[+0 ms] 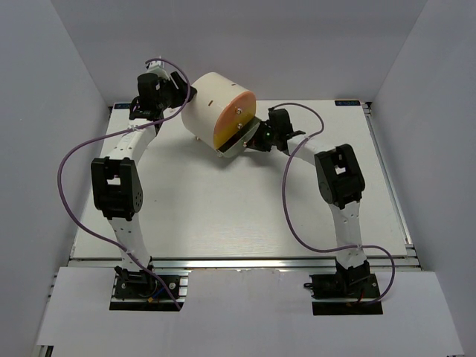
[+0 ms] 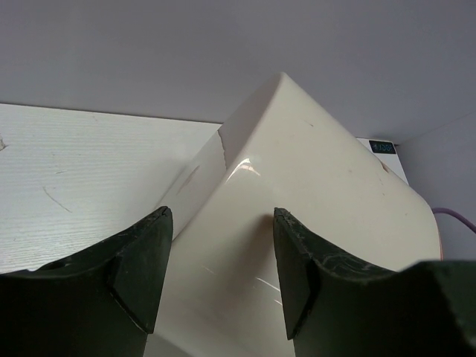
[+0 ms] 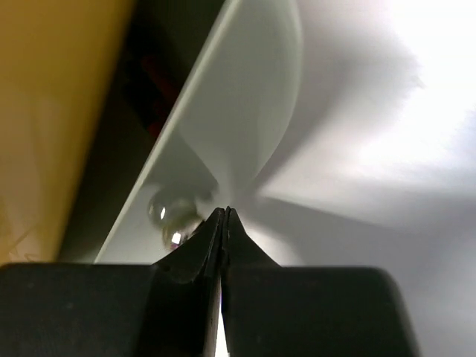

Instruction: Organize the makeup

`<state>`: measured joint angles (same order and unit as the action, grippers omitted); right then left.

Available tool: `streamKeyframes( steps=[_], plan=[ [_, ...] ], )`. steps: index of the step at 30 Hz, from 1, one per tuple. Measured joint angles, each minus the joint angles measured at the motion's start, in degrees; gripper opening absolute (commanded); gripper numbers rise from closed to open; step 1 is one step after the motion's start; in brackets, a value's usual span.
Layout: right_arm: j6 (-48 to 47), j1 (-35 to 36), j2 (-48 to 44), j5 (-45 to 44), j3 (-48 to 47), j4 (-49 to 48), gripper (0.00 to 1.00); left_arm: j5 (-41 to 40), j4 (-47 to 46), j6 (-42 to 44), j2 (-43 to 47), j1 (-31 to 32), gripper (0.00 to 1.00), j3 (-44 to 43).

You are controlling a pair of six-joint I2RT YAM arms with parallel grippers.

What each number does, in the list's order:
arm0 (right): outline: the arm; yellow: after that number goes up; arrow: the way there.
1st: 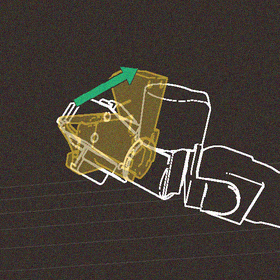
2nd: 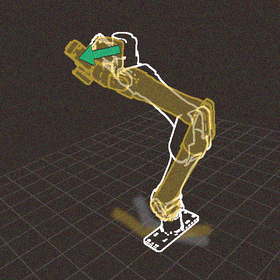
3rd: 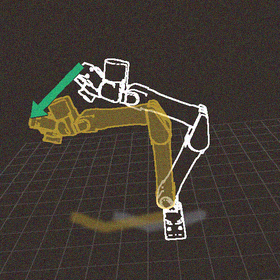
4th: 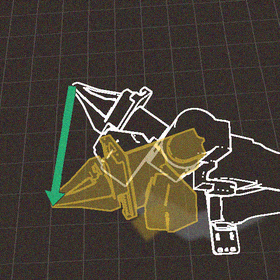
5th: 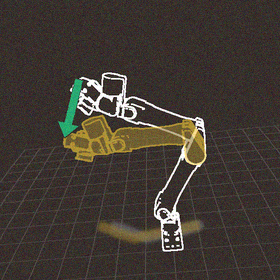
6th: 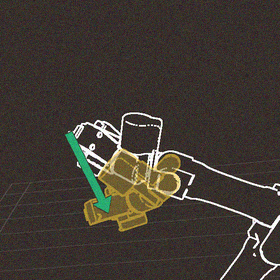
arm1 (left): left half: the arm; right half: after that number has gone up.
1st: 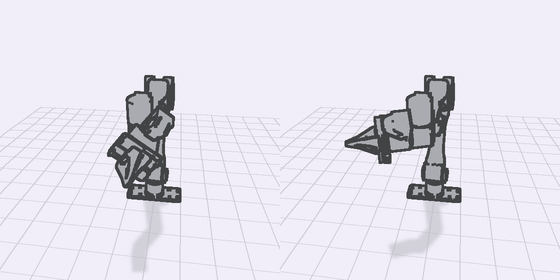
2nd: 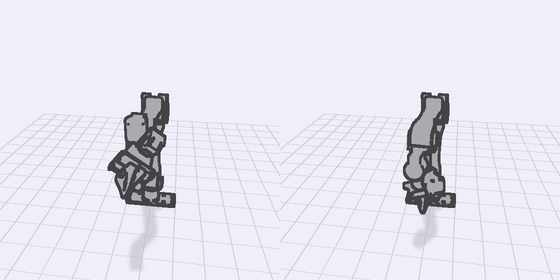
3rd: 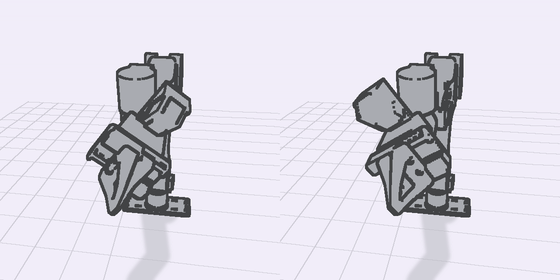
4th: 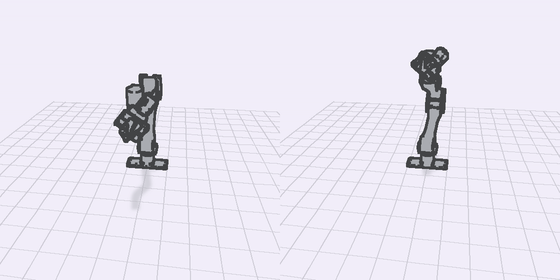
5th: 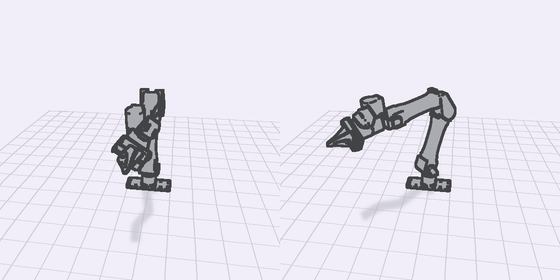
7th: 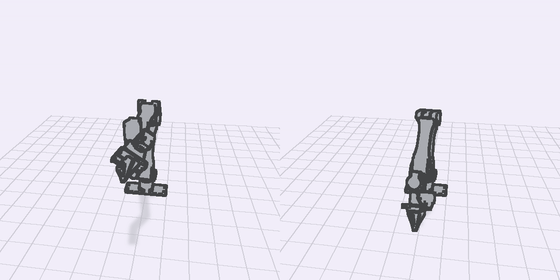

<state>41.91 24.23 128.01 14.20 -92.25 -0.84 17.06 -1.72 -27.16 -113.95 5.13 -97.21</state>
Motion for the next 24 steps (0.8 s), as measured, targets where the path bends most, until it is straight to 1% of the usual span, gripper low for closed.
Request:
streamKeyframes(
  steps=[8,12,14,15,16,17,18,19,20,21,22,24],
  plan=[
    [1.66,0.92,6.95,1.01,-8.81,-4.52,0.00,0.63,-0.20,0.20,-0.15,-0.13,0.65,0.00],
    [1.99,0.61,8.48,1.22,-9.64,-5.77,0.00,0.52,-0.48,0.28,-0.17,-0.13,0.65,0.13],
    [1.33,0.59,8.46,1.40,-9.46,-6.10,0.00,0.24,-0.55,0.20,-0.17,-0.13,0.68,0.22],
    [0.96,0.59,8.22,1.46,-9.09,-6.51,0.05,0.07,-0.66,0.13,-0.15,-0.13,0.69,0.28],
    [-0.13,0.48,7.76,1.66,-8.11,-7.19,0.12,-0.57,-0.94,-0.07,0.02,-0.09,0.72,0.66],
    [-1.29,0.22,6.73,1.86,-6.51,-7.37,0.20,-1.27,-1.25,-0.26,0.35,-0.02,0.78,1.31],
    [-2.73,0.07,5.27,2.16,-4.44,-7.08,0.39,-2.03,-1.36,-0.31,0.83,0.02,0.79,1.88],
    [-3.78,-0.04,3.85,2.43,-2.73,-6.82,0.48,-2.97,-1.31,-0.52,1.25,0.11,0.91,2.49],
    [-6.69,-0.33,1.33,2.71,0.52,-7.04,0.56,-3.93,-1.36,-0.44,1.86,0.22,0.95,3.32],
    [-8.68,-0.68,-1.14,3.02,3.23,-6.78,0.75,-4.76,-1.33,-0.63,2.40,0.26,0.98,4.09],
    [-11.58,-1.22,-4.28,3.37,6.43,-6.91,0.88,-5.77,-1.46,-0.87,3.15,0.33,0.98,5.14],
    [-17.46,-2.27,-9.81,4.09,11.58,-7.02,0.89,-7.39,-1.55,-1.20,5.14,0.35,0.98,7.67]
  ],
)
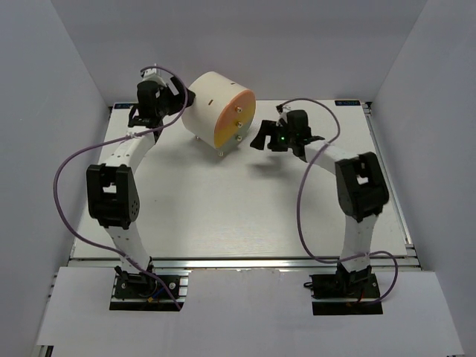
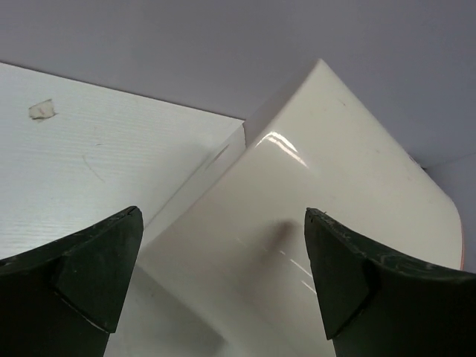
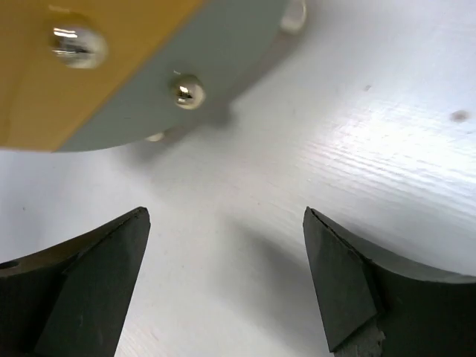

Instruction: Organize the makeup

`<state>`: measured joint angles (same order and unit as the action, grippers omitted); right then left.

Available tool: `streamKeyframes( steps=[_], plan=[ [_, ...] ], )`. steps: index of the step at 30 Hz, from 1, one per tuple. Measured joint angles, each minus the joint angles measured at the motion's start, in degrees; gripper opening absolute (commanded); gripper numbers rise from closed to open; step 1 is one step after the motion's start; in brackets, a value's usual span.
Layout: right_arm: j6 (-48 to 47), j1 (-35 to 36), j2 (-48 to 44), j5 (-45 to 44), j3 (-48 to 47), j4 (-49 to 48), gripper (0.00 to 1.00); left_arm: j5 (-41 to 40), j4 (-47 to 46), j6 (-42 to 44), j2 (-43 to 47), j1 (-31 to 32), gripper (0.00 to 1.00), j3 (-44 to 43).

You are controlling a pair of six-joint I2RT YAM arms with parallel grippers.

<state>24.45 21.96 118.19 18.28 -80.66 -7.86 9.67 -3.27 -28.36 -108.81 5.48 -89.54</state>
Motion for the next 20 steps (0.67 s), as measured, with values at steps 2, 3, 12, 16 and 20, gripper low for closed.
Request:
streamKeyframes(
  steps=[2,3,12,16,20],
  plan=[
    [-4.74,-1.95,-7.76,0.50,4.96,-0.13,0.89,-1.81,-0.28,-0.20,3.15,0.00,0.98,3.30],
    [-7.15,-2.91,-11.04,0.74,6.45,0.33,0.89,-2.62,-0.26,-0.26,5.33,0.00,0.98,5.29],
    [-20.96,-6.56,-28.81,-3.28,7.65,15.23,0.89,-5.38,-3.85,-1.51,31.41,0.00,0.98,22.73],
    [-24.85,-6.60,-34.71,-5.16,9.86,21.77,0.89,-3.17,-5.09,-3.06,43.60,0.04,0.98,33.11],
    [-26.75,-6.91,-40.96,-6.93,12.04,25.35,0.90,-0.94,-2.62,-4.26,53.29,0.28,0.98,42.18]
  ],
)
